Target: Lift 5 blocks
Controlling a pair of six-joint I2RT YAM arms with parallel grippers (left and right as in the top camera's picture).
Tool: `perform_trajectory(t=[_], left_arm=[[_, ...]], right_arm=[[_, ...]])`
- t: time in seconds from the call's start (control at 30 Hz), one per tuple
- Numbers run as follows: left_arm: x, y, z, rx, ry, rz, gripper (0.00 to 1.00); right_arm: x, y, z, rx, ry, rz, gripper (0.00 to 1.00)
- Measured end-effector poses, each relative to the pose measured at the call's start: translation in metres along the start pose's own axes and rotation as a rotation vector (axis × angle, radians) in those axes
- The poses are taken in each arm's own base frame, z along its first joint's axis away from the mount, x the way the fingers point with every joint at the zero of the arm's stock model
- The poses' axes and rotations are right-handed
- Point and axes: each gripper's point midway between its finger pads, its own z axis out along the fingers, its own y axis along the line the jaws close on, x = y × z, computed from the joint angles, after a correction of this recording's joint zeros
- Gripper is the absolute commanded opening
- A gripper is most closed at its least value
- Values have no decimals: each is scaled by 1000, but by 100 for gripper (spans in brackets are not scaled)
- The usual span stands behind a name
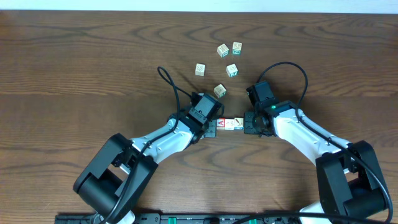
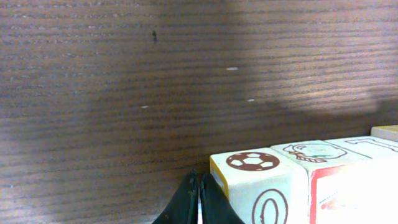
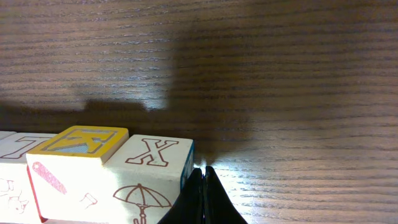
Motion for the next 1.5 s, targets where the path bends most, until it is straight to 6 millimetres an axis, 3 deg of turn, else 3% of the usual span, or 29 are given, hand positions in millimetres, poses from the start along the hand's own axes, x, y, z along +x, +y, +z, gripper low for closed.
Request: perform_trajectory(t=[0.2,0.53,0.87,1.0,1.37,1.5], left_arm=[[2,2,-1,-14,-7,8,11],[9,2,-3,-48,-4,34,17],[13,9,-6,-102,-7,55,40],[12,14,-6,-126,-12,57,46],[10,20,-7,-150,-16,52,53],[9,19,-7,-141,-15,48,54]], right_arm=[[4,-6,0,32,16,-2,11],[12,-14,-1,71,43,-28,11],[15,-25,-2,129,53,-44,27],[15,-28,-3,147,48,-48,28],[10,-35,-3,145,48,-32,40],[1,-38,-3,114,35,-9,37]])
